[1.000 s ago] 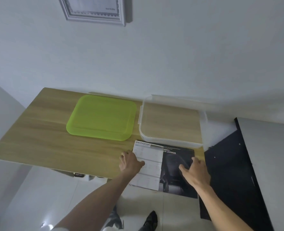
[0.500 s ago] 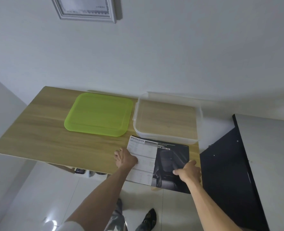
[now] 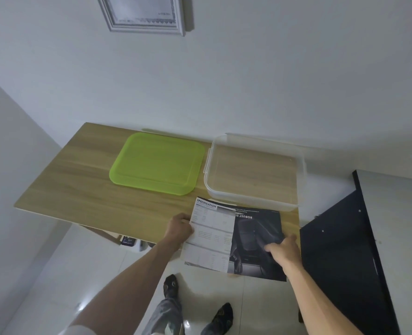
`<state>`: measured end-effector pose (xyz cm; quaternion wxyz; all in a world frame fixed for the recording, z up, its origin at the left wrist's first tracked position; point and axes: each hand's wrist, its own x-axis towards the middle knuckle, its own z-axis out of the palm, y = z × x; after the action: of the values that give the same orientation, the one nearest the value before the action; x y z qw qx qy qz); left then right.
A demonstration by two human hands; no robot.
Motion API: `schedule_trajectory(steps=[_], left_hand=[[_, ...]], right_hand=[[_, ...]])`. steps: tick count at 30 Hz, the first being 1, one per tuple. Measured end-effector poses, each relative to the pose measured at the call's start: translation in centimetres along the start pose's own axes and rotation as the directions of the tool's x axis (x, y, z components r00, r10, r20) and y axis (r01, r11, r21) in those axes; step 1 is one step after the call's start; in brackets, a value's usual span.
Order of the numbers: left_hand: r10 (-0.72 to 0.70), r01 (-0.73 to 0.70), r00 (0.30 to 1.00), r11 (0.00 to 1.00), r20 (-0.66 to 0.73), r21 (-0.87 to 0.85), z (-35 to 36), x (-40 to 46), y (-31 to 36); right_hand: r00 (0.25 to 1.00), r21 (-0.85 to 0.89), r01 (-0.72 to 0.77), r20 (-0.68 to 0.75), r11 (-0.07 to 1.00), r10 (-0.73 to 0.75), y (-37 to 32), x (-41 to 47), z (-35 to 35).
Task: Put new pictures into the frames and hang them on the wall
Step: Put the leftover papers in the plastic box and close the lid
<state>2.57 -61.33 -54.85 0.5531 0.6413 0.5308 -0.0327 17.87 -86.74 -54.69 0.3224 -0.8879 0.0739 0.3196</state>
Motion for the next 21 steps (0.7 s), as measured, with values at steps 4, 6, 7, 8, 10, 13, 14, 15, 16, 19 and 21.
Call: schedule_trajectory(steps=[4, 6, 7, 8, 10, 13, 14, 15, 16, 19, 21], left_hand=[[-0.052, 0.064, 0.995, 0.986, 0.084, -0.157, -1.6, -0.5, -0.8], [-0.059, 0.084, 0.991, 0.975, 0.123, -0.205, -2.4, -0.7, -1.2], [-0.059, 0.09, 0.988, 0.971, 0.142, -0.222, -2.9, -0.7, -1.2], [-0.057, 0.095, 0.985, 0.967, 0.161, -0.237, -3.4, -0.7, -1.2], [-0.045, 0.097, 0.98, 0.959, 0.194, -0.266, -4.3, -0.6, -1.3], [-0.017, 0.084, 0.977, 0.948, 0.215, -0.306, -5.6, -0.7, -1.1], [-0.007, 0.076, 0.976, 0.946, 0.216, -0.314, -6.0, -0.7, -1.1], [0.013, 0.06, 0.976, 0.944, 0.217, -0.324, -6.3, -0.7, -0.9], [0.034, 0.038, 0.976, 0.944, 0.213, -0.327, -6.7, -0.7, -0.7], [0.086, -0.016, 0.975, 0.947, 0.203, -0.321, -7.4, -0.3, 0.8], [0.133, -0.056, 0.966, 0.945, 0.223, -0.321, -7.8, 0.3, 2.1]], right_hand=[[0.997, 0.12, 0.033, 0.058, 0.992, -0.04, 1.1, -0.2, -1.3], [0.995, 0.183, 0.032, 0.086, 0.983, -0.049, 1.4, -0.6, -1.8], [0.994, 0.218, 0.033, 0.092, 0.975, -0.054, 1.5, -0.9, -1.9], [0.993, 0.252, 0.034, 0.099, 0.967, -0.061, 1.5, -1.2, -2.0], [0.991, 0.319, 0.033, 0.11, 0.947, -0.072, 1.7, -2.2, -2.0], [0.991, 0.373, 0.046, 0.102, 0.926, -0.09, 1.6, -3.4, -1.7], [0.99, 0.38, 0.061, 0.093, 0.923, -0.103, 1.4, -3.8, -1.6], [0.989, 0.391, 0.078, 0.085, 0.917, -0.121, 1.1, -4.2, -1.6], [0.988, 0.401, 0.101, 0.068, 0.911, -0.14, 0.7, -4.7, -1.6], [0.982, 0.399, 0.176, -0.002, 0.9, -0.191, -0.6, -5.9, -1.8], [0.975, 0.4, 0.213, -0.033, 0.891, -0.218, -1.7, -6.3, -2.1]])
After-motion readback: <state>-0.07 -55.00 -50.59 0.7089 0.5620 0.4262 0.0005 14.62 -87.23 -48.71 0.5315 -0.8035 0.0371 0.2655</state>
